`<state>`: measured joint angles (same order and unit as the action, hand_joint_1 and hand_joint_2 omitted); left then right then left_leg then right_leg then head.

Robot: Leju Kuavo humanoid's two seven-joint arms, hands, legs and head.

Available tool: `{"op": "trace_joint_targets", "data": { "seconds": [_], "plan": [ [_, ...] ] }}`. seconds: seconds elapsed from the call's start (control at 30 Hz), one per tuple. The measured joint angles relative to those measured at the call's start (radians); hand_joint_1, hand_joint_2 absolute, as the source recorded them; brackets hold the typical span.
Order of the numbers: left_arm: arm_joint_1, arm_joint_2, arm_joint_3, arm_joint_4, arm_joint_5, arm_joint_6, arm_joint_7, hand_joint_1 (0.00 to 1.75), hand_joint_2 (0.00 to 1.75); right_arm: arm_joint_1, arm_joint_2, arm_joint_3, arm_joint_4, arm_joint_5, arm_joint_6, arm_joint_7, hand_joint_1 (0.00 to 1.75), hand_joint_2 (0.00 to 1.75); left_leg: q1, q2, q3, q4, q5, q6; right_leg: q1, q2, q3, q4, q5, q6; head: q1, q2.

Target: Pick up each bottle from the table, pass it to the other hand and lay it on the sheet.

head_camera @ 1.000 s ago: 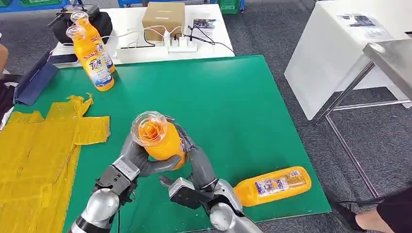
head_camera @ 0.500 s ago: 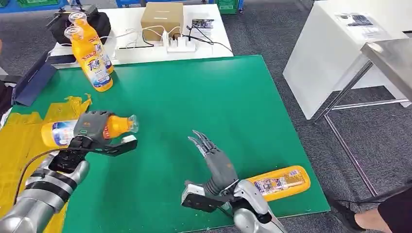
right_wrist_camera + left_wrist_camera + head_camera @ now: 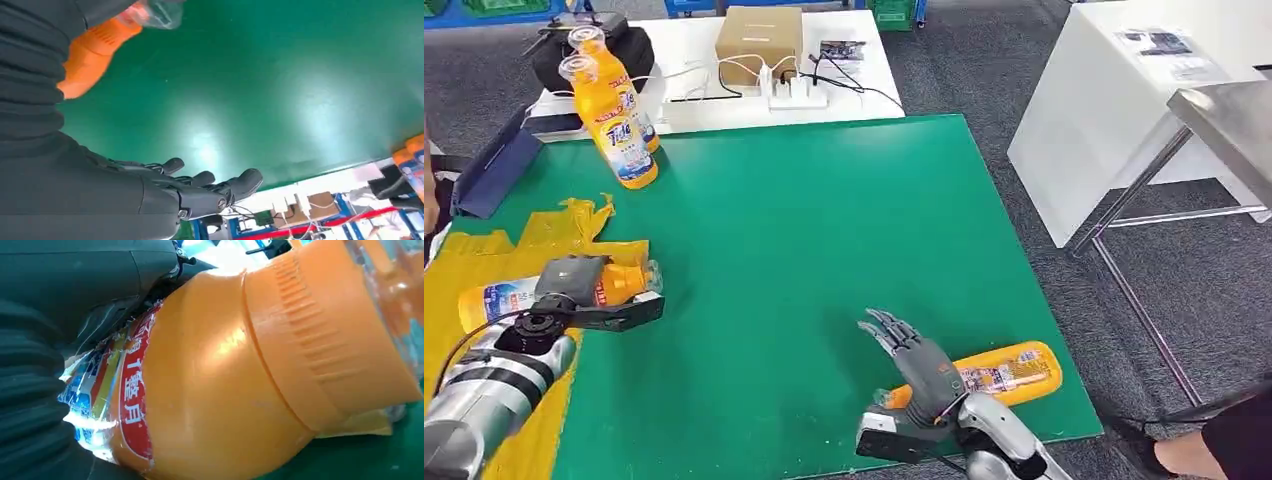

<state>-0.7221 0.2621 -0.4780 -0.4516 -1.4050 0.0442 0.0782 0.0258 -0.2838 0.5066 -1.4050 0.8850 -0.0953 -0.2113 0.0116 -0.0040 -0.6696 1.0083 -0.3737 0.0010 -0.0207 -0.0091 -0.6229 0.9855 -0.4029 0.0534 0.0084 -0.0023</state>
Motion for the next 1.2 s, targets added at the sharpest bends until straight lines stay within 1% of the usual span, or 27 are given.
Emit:
{"op": "trace_joint_targets", "data": {
  "seconds": [0.1, 0.23, 0.37, 0.53, 0.7, 0.83, 1.0, 1.2],
  "plan": [
    [0.000, -0.001, 0.003, 0.013, 0.012, 0.001, 0.000, 0.00, 1.75, 0.021, -0.027, -0.010, -0.008, -0.008, 0.007, 0.016, 0.00, 1.75, 0.000, 0.000, 0.002, 0.000, 0.000, 0.000, 0.000, 0.000, 0.003, 0.000, -0.001, 0.000, 0.000, 0.000],
    [0.009, -0.008, 0.021, 0.021, 0.036, 0.059, 0.005, 0.00, 1.75, 0.065, -0.083, -0.026, -0.031, -0.010, 0.005, 0.037, 0.00, 1.75, 0.000, -0.002, 0.003, 0.000, -0.001, 0.000, -0.001, -0.001, 0.005, 0.000, -0.002, 0.001, 0.000, 0.000],
    [0.028, -0.024, 0.057, 0.022, 0.061, 0.142, 0.005, 0.00, 1.75, 0.122, -0.153, -0.039, -0.101, -0.033, -0.003, 0.045, 0.00, 1.75, -0.001, -0.005, 0.003, 0.000, 0.000, 0.001, -0.002, -0.002, 0.006, -0.001, -0.002, 0.001, 0.000, 0.000],
    [0.050, -0.042, 0.092, 0.018, 0.063, 0.199, 0.017, 0.00, 1.75, 0.160, -0.197, -0.057, -0.168, -0.026, -0.005, 0.080, 0.00, 1.75, -0.001, -0.004, 0.004, 0.000, 0.000, 0.002, -0.002, -0.002, 0.006, -0.001, -0.001, 0.001, 0.000, 0.000],
    [0.092, -0.059, 0.134, -0.022, 0.064, 0.262, 0.003, 0.00, 1.75, 0.219, -0.261, -0.094, -0.231, -0.039, -0.009, 0.122, 0.00, 1.75, -0.001, -0.004, 0.003, 0.000, 0.000, 0.002, -0.002, -0.002, 0.006, -0.001, -0.001, 0.001, 0.000, 0.000],
    [0.130, -0.080, 0.164, -0.074, 0.047, 0.285, -0.001, 0.00, 1.75, 0.244, -0.275, -0.142, -0.240, -0.024, -0.013, 0.129, 0.00, 1.75, -0.001, -0.004, 0.002, 0.000, 0.000, 0.002, -0.002, -0.002, 0.005, -0.001, -0.001, 0.001, 0.000, 0.000],
    [0.169, -0.096, 0.190, -0.126, 0.035, 0.297, -0.013, 0.00, 1.75, 0.275, -0.299, -0.195, -0.240, -0.005, -0.008, 0.179, 0.00, 1.75, -0.001, -0.004, 0.001, 0.000, 0.000, 0.002, -0.002, -0.002, 0.004, -0.001, -0.001, 0.001, 0.000, 0.000],
    [0.204, -0.115, 0.209, -0.185, 0.034, 0.297, -0.030, 0.00, 1.75, 0.295, -0.325, -0.307, -0.215, 0.001, 0.010, 0.194, 0.00, 1.75, -0.001, -0.004, 0.000, 0.000, -0.001, 0.003, -0.002, -0.002, 0.003, -0.001, -0.001, 0.002, 0.000, 0.000]
  ]
}}
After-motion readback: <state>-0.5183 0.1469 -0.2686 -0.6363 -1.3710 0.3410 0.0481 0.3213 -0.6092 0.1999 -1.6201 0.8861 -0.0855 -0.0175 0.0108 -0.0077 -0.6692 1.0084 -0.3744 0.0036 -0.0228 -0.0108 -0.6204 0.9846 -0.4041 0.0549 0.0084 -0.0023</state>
